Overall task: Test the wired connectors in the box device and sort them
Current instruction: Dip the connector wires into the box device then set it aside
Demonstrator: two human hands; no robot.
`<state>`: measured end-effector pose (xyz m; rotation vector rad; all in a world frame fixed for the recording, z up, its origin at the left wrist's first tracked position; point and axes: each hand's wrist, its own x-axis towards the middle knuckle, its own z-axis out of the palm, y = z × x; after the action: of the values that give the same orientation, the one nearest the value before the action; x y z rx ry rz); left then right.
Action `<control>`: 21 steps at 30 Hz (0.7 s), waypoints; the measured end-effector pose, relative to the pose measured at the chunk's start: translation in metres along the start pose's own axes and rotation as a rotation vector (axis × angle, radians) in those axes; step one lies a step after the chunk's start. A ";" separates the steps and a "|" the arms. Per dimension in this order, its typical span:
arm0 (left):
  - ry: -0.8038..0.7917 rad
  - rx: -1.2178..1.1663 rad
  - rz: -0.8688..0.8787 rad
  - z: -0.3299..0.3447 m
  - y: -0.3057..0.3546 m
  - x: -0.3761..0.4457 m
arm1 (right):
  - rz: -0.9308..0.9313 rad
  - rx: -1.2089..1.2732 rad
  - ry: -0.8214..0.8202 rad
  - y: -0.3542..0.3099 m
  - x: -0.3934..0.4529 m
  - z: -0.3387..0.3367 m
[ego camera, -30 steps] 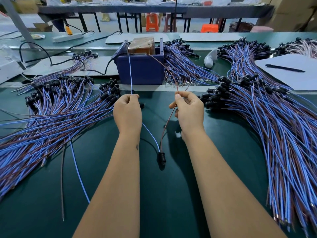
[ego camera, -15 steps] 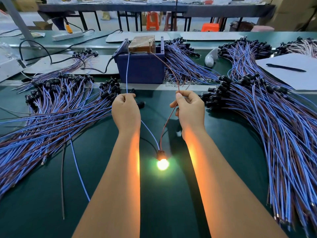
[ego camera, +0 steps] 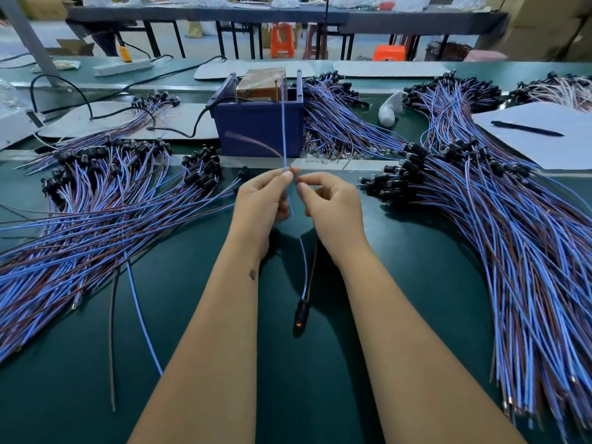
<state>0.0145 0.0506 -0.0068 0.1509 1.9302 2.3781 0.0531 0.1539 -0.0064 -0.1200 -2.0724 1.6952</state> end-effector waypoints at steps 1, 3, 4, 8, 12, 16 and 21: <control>-0.010 -0.005 -0.003 0.002 0.000 -0.001 | -0.011 -0.015 -0.031 0.000 -0.001 0.001; 0.015 -0.030 -0.014 0.004 0.002 -0.002 | 0.015 0.047 -0.083 -0.002 -0.001 0.001; 0.031 -0.100 -0.031 0.003 0.004 -0.002 | 0.048 0.110 -0.107 -0.002 -0.001 0.000; 0.036 -0.637 -0.168 -0.004 0.015 -0.001 | 0.091 0.103 -0.216 -0.001 -0.002 -0.004; 0.122 -0.460 -0.110 -0.007 0.010 0.000 | 0.053 0.183 -0.271 -0.004 -0.004 -0.003; 0.211 -0.060 0.005 -0.003 0.000 -0.001 | 0.084 0.325 -0.008 -0.003 0.000 -0.011; -0.079 0.416 0.145 0.002 -0.003 -0.008 | 0.201 0.243 0.306 0.010 0.013 -0.021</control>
<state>0.0227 0.0525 -0.0096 0.4136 2.4197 1.9746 0.0478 0.1794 -0.0098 -0.4911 -1.6655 1.8964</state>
